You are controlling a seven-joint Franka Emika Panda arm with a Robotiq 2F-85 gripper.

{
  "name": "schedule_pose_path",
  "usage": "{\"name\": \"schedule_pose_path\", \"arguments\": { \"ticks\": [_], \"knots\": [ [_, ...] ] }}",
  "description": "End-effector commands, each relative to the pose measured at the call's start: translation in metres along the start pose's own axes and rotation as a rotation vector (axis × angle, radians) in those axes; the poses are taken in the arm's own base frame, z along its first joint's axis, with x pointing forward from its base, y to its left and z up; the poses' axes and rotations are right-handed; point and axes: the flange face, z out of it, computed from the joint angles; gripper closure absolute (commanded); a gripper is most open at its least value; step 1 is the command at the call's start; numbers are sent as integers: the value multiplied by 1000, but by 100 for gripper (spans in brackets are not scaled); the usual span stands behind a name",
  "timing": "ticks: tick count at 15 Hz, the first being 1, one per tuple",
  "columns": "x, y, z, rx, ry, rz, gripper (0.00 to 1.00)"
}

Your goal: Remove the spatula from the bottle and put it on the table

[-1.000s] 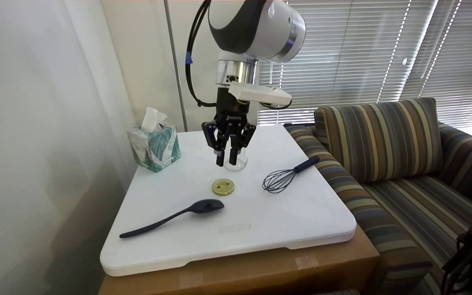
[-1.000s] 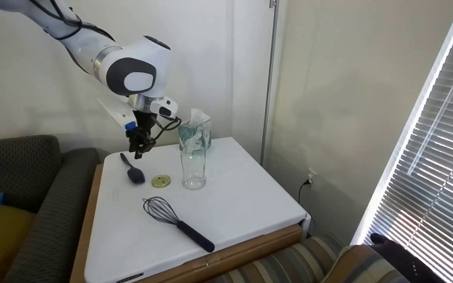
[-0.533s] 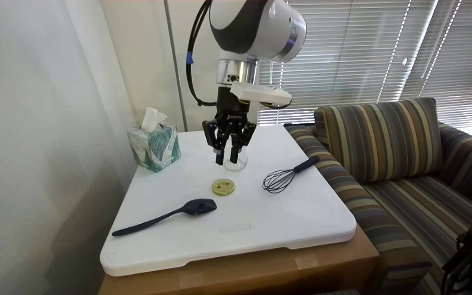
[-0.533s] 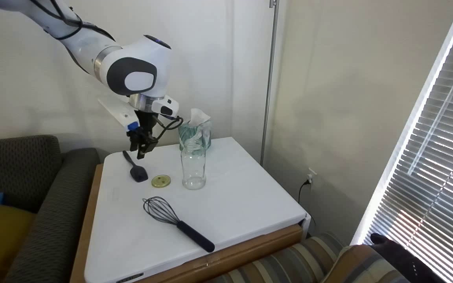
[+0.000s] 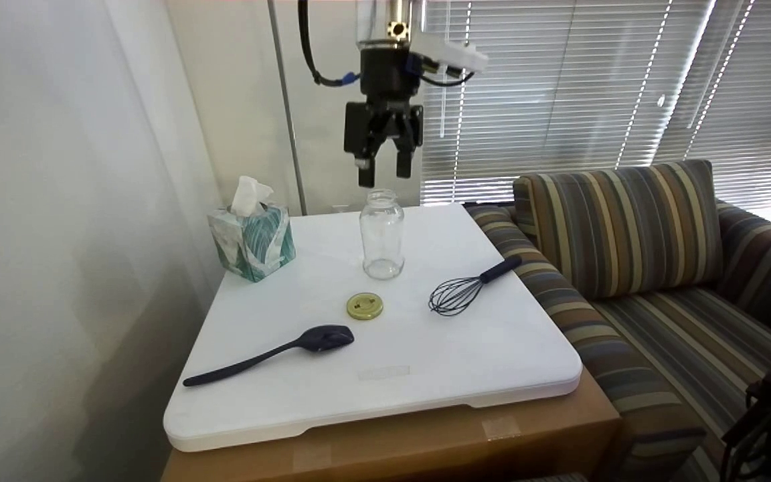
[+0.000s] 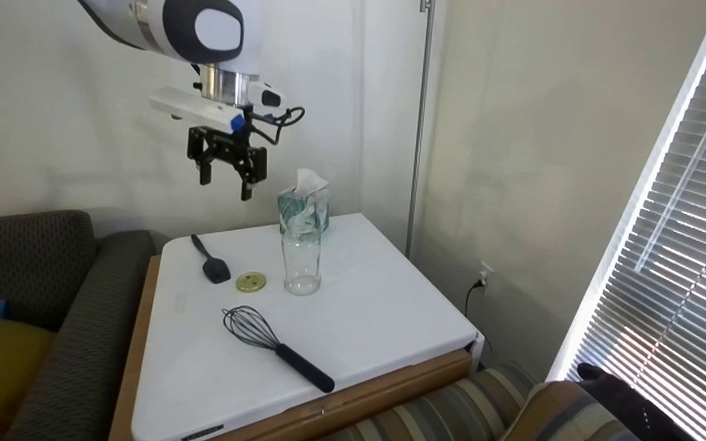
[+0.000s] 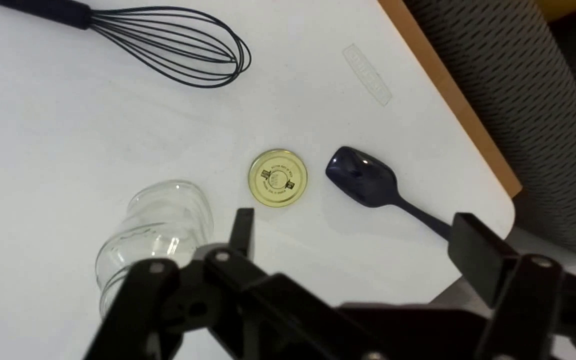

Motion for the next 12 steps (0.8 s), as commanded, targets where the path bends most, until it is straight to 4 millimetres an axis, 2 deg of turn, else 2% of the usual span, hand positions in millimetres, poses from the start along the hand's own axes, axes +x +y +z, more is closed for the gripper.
{"name": "schedule_pose_path", "arguments": {
  "ticks": [1, 3, 6, 7, 9, 12],
  "knots": [
    [-17, -5, -57, -30, -67, -183, 0],
    [-27, -11, -85, -61, -116, -274, 0],
    [-41, -14, -113, -90, -216, -364, 0],
    [-34, -16, -101, -76, -167, -312, 0],
    [-35, -19, -109, -80, -167, -316, 0],
    [-34, -19, -104, -77, -173, -316, 0]
  ]
}}
